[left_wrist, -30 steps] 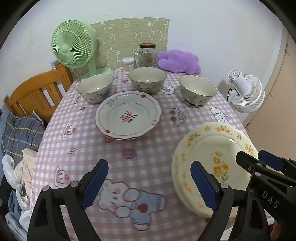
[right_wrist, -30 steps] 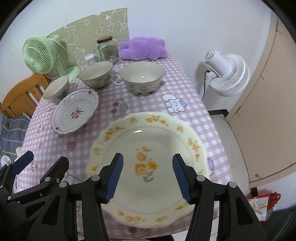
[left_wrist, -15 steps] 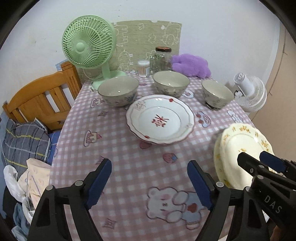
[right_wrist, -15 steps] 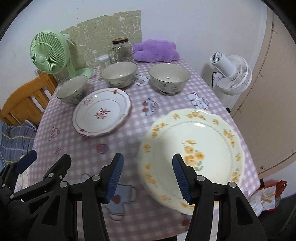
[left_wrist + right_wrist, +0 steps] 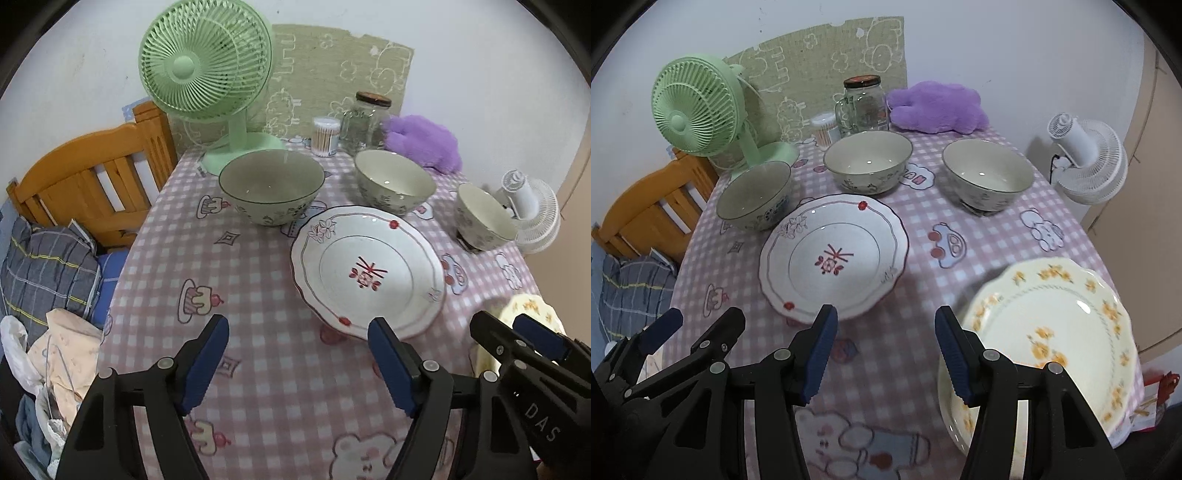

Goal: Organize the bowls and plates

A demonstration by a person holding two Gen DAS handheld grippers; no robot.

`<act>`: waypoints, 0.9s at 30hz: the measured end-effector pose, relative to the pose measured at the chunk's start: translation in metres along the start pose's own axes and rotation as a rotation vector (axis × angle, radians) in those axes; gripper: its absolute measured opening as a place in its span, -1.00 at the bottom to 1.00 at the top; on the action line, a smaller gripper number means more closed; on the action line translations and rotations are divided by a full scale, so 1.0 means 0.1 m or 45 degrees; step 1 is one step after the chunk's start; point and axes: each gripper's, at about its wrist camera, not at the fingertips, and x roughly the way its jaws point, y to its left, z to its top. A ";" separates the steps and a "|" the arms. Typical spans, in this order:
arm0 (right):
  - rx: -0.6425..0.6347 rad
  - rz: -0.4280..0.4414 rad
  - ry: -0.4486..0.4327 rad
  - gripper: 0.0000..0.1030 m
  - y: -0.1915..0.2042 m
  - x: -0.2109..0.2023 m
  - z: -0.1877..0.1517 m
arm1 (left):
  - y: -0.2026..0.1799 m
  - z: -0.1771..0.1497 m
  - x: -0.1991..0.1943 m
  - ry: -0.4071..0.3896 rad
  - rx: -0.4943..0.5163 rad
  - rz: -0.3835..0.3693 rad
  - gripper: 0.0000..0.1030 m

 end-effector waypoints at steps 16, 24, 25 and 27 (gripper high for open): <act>-0.015 -0.007 0.056 0.06 -0.07 0.89 0.46 | -0.23 0.42 0.84 0.054 0.015 0.067 0.32; -0.044 0.006 0.128 0.00 -0.12 1.27 0.55 | -0.26 0.44 1.17 0.121 0.001 0.072 0.24; -0.049 0.009 0.135 -0.01 -0.12 1.30 0.55 | -0.26 0.45 1.19 0.126 -0.002 0.073 0.23; -0.064 0.015 0.145 -0.09 -0.11 1.35 0.57 | -0.25 0.46 1.25 0.138 -0.008 0.069 0.20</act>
